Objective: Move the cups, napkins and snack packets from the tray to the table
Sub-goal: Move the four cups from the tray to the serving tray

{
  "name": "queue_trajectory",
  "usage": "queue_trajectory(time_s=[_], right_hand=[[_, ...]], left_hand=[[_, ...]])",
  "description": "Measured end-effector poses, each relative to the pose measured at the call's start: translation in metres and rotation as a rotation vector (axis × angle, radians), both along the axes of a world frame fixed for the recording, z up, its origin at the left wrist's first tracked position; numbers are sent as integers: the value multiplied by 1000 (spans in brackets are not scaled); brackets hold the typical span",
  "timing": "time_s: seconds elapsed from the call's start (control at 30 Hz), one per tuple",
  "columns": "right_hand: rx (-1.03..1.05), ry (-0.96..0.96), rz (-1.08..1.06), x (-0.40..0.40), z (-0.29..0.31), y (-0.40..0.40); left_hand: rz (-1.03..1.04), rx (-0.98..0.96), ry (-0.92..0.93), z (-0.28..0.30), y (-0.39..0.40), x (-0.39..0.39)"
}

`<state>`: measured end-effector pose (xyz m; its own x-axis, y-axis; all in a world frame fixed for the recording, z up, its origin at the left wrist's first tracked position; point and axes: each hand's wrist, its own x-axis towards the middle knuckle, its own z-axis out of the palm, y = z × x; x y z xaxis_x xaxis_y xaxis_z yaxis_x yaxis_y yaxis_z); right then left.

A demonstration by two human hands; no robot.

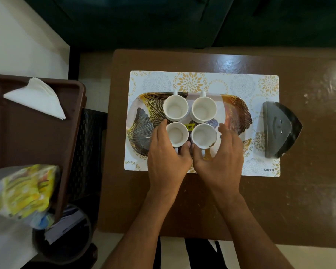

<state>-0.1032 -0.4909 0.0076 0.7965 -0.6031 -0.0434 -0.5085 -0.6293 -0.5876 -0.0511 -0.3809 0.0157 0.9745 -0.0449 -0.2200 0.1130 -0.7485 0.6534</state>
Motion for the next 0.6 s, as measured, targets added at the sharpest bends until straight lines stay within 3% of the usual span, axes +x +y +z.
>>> queue_trajectory(time_s=[0.3, 0.6], right_hand=[[-111, -134, 42, 40, 39, 23], [-72, -184, 227, 120, 45, 134]], left_hand=[[44, -42, -61, 25, 35, 22], [185, -3, -80, 33, 148, 84]])
